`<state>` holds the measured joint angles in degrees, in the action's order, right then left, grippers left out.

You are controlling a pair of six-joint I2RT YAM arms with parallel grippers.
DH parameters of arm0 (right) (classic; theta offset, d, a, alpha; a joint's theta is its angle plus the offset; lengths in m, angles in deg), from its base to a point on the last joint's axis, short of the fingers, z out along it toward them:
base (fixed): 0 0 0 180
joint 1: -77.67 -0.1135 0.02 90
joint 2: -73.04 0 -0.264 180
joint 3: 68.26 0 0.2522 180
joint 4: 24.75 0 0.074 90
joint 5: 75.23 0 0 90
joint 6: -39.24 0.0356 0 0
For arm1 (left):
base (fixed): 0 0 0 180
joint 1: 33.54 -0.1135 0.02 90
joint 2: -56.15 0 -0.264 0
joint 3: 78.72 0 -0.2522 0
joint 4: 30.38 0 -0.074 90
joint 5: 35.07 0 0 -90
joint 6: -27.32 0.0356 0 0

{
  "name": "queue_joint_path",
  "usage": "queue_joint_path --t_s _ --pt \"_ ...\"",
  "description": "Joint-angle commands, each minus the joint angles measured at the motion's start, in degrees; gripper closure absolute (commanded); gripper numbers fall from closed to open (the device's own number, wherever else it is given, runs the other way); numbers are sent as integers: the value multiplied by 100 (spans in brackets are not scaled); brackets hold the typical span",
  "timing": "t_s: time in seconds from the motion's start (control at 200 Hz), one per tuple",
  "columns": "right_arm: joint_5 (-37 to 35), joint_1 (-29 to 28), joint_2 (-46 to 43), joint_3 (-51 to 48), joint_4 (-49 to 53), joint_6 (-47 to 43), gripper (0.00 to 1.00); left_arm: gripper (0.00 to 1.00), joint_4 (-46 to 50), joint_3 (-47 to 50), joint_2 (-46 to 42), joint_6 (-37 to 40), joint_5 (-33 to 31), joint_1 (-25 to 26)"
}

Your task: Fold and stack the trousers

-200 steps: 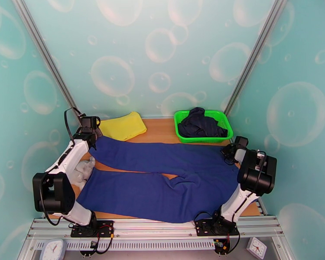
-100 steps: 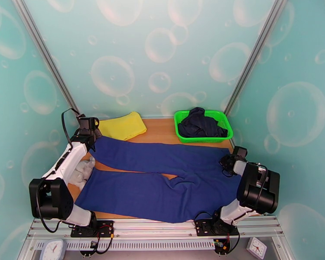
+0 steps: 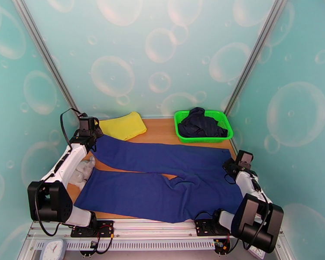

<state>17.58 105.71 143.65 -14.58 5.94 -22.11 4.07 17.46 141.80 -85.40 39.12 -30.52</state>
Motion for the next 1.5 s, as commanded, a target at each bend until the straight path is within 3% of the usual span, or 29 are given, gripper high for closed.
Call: queue_joint_path --t_s 0.0,0.185,0.615,1.2,1.495 --pt "-181 58 630 762 -407 -262 52 100 -255 37 -180 -48 66 29" --pt "581 150 2020 1421 -1195 -273 49 100 -215 -5 -156 -7 -191 22" --pt "533 200 3237 1884 -1552 101 49 100 -58 -100 135 122 -445 23" --pt "200 -20 4429 2948 -181 -145 52 100 -161 1 53 208 -405 22" --pt "-255 -105 4701 3263 639 -573 62 100 -208 19 -3 264 -365 22"
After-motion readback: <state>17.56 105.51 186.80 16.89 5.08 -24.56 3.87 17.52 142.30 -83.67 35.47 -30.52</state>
